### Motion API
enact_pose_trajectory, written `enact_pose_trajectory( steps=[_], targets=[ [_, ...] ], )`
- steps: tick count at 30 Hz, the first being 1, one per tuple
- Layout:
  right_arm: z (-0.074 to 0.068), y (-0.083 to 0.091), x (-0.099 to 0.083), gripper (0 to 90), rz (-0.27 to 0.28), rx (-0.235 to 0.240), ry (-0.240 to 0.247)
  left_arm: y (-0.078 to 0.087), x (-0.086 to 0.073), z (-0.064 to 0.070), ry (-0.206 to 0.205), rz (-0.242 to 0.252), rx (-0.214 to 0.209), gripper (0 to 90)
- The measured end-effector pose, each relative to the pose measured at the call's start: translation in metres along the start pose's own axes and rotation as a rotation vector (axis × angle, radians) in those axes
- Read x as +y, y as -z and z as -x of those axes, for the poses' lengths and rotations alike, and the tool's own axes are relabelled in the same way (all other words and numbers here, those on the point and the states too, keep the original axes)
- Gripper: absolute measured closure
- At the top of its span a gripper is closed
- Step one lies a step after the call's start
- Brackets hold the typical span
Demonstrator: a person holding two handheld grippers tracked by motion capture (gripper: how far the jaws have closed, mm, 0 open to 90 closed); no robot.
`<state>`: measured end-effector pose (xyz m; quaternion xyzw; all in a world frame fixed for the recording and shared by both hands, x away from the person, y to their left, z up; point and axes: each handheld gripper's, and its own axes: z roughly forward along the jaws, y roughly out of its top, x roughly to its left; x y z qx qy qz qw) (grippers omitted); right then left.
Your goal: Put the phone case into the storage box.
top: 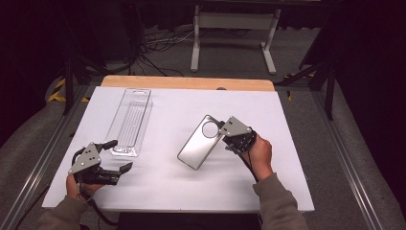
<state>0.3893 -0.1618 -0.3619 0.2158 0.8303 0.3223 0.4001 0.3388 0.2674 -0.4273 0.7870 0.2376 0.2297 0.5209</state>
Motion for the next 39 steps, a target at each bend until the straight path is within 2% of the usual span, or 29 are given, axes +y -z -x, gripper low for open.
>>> enact_pose_trajectory(
  steps=[4,12,15,17,19,23,27,31,34,35,37,39],
  targets=[
    [-0.007,0.004,0.005,89.4,0.02,0.007,0.013,-0.001,0.004,0.0,0.0,0.019,0.008,8.1],
    [-0.017,0.008,0.012,89.3,0.053,0.017,0.03,-0.008,0.013,-0.001,0.008,0.017,0.007,4.5],
    [-0.023,0.008,0.015,89.3,0.067,0.022,0.042,-0.014,0.018,-0.002,0.016,0.012,-0.013,3.8],
    [-0.027,0.007,0.017,89.3,0.068,0.026,0.053,-0.017,0.021,-0.001,0.011,0.015,-0.015,3.7],
    [-0.03,0.007,0.018,89.3,0.067,0.02,0.062,-0.021,0.027,0.001,0.007,0.021,-0.036,3.7],
    [-0.035,0.007,0.021,89.3,0.074,0.03,0.077,-0.032,0.04,0.006,-0.022,0.017,-0.053,5.1],
    [-0.038,0.007,0.023,89.3,0.084,0.027,0.085,-0.041,0.052,0.011,-0.026,0.013,-0.09,6.9],
    [-0.043,0.008,0.026,89.3,0.088,0.024,0.109,-0.047,0.064,0.014,-0.021,0.017,-0.089,13.1],
    [-0.05,0.006,0.029,89.3,0.085,0.02,0.135,-0.053,0.069,0.016,-0.011,0.017,-0.107,12.8],
    [-0.052,0.006,0.03,89.3,0.087,0.021,0.143,-0.055,0.071,0.016,-0.025,0.004,-0.107,12.7],
    [-0.055,0.005,0.031,89.3,0.087,0.021,0.15,-0.057,0.072,0.018,-0.016,-0.001,-0.106,12.4],
    [-0.059,0.004,0.032,89.3,0.086,0.018,0.17,-0.063,0.075,0.02,-0.035,-0.018,-0.109,11.0]
  ],
)
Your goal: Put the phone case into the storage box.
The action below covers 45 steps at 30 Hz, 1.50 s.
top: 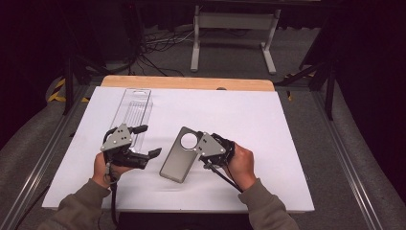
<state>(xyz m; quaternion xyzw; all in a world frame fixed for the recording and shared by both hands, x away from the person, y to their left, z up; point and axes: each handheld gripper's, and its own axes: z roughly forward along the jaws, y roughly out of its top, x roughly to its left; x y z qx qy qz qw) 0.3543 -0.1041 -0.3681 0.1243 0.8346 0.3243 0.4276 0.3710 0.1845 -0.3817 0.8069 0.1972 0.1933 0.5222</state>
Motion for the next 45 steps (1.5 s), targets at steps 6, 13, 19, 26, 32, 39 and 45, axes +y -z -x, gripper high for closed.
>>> enact_pose_trajectory(
  steps=[6,13,19,26,32,39,45],
  targets=[
    [-0.013,-0.001,0.007,89.3,0.007,-0.02,0.056,-0.011,0.006,0.005,0.002,-0.021,-0.037,13.8],
    [-0.025,0.002,0.014,89.2,0.018,-0.048,0.123,-0.02,0.013,0.007,0.021,-0.057,-0.025,23.9],
    [-0.029,0.005,0.017,89.2,0.039,-0.073,0.153,-0.026,0.019,-0.001,0.101,-0.049,-0.046,31.1],
    [-0.032,0.008,0.02,89.2,0.058,-0.103,0.195,-0.032,0.026,-0.003,0.128,-0.074,-0.064,45.6],
    [-0.035,0.008,0.021,89.2,0.067,-0.118,0.223,-0.036,0.028,-0.002,0.114,-0.075,-0.112,61.9],
    [-0.036,0.009,0.022,89.1,0.07,-0.137,0.243,-0.033,0.029,-0.001,0.118,-0.064,-0.14,76.6],
    [-0.036,0.009,0.022,88.5,0.072,-0.143,0.249,-0.03,0.03,-0.001,0.129,-0.041,-0.143,80.2]
  ],
)
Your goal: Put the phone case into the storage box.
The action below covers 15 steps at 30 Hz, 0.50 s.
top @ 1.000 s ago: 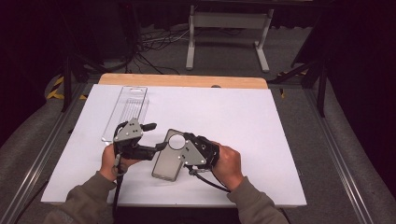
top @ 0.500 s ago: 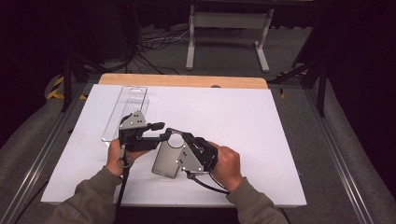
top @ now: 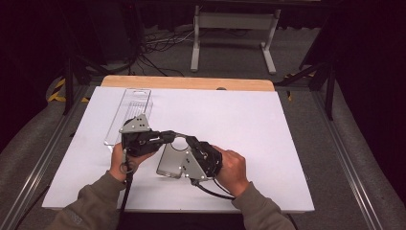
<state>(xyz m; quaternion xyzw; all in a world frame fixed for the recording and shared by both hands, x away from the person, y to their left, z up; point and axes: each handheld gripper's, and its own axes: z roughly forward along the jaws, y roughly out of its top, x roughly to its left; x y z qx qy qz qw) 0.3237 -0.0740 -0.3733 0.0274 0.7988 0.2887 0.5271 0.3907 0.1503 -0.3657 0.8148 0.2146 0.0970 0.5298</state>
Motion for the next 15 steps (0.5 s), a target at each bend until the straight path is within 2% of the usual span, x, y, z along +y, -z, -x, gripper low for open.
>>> enact_pose_trajectory(
  steps=[3,9,11,12,15],
  targets=[
    [0.0,0.0004,0.0002,88.2,0.002,-0.003,-0.001,0.0006,-0.0004,0.0011,0.01,0.007,-0.003,80.7],
    [0.0011,0.0007,-0.0005,86.3,0.014,0.002,-0.02,0.0024,-0.0002,0.0019,-0.008,0.016,0.014,81.0],
    [0.0016,0.0007,-0.0006,85.6,0.018,0.007,-0.026,0.0026,-0.0006,0.0026,0.0,0.022,0.007,81.1],
    [0.0018,0.0008,-0.0009,84.4,0.02,0.005,-0.027,0.0032,-0.0005,0.0021,-0.01,0.021,0.017,81.1],
    [0.0029,0.0015,-0.002,81.8,0.023,-0.001,-0.039,0.0056,-0.0013,0.0009,0.0,0.033,0.024,81.1]
  ],
)
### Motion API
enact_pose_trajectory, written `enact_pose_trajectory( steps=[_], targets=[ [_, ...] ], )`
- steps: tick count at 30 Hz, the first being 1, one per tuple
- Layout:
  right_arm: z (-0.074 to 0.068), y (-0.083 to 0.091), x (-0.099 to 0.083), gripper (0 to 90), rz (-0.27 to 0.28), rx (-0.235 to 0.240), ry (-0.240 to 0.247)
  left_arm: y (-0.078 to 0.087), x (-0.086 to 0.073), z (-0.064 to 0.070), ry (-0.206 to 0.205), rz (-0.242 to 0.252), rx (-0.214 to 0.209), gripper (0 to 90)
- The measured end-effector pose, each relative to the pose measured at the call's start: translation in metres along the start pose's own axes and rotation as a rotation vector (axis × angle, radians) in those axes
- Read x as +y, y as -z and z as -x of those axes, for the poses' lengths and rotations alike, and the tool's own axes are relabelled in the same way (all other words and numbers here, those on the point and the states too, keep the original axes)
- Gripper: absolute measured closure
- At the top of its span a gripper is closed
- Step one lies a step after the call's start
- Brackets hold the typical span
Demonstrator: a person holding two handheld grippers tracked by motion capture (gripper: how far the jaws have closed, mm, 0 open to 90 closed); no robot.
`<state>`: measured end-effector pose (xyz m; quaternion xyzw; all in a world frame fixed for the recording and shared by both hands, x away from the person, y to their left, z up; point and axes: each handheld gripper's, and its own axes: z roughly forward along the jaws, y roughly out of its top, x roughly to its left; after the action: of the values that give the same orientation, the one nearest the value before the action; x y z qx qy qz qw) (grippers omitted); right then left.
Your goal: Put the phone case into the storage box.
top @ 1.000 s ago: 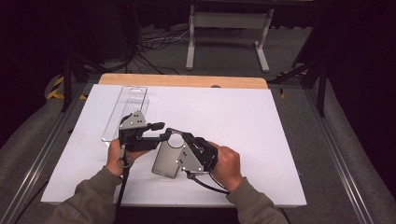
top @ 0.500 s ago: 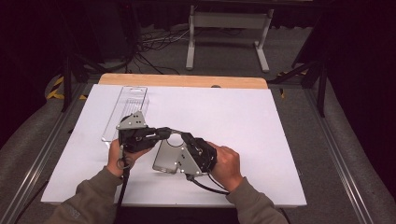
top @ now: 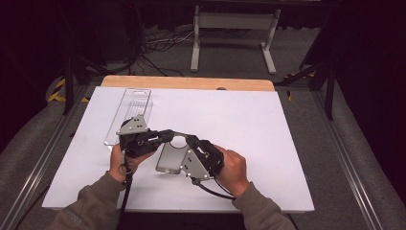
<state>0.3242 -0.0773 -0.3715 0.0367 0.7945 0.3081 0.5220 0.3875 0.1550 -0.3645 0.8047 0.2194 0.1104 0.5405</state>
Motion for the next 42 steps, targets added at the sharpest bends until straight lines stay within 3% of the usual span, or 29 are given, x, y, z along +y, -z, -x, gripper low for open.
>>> enact_pose_trajectory(
  steps=[15,17,21,24,32,33,35,36,37,42],
  targets=[
    [0.009,0.007,-0.009,71.5,0.03,0.017,-0.124,0.012,-0.003,-0.01,0.035,0.048,0.033,81.1],
    [0.009,0.007,-0.011,70.2,0.027,0.022,-0.129,0.014,-0.004,-0.012,0.024,0.051,0.042,81.1],
    [0.01,0.007,-0.017,62.2,0.02,0.042,-0.152,0.019,-0.005,-0.015,0.036,0.068,0.046,81.1],
    [0.011,0.008,-0.026,52.7,0.046,0.086,-0.214,0.023,-0.006,-0.017,0.043,0.088,0.055,81.0],
    [0.009,0.016,-0.042,42.6,0.031,0.123,-0.271,0.034,-0.005,-0.02,0.039,0.132,0.075,81.1],
    [0.009,0.018,-0.051,38.0,0.015,0.134,-0.314,0.036,-0.005,-0.021,0.039,0.138,0.08,81.1],
    [0.009,0.019,-0.054,36.8,0.009,0.138,-0.329,0.04,-0.005,-0.023,0.037,0.141,0.082,81.0],
    [0.01,0.021,-0.062,35.5,-0.001,0.153,-0.376,0.041,-0.005,-0.024,0.04,0.146,0.083,81.1],
    [0.01,0.021,-0.062,35.5,-0.001,0.153,-0.376,0.043,-0.005,-0.024,0.047,0.153,0.087,81.1],
    [0.012,0.027,-0.083,33.2,-0.025,0.184,-0.464,0.049,-0.004,-0.027,0.042,0.175,0.101,81.0]
  ],
)
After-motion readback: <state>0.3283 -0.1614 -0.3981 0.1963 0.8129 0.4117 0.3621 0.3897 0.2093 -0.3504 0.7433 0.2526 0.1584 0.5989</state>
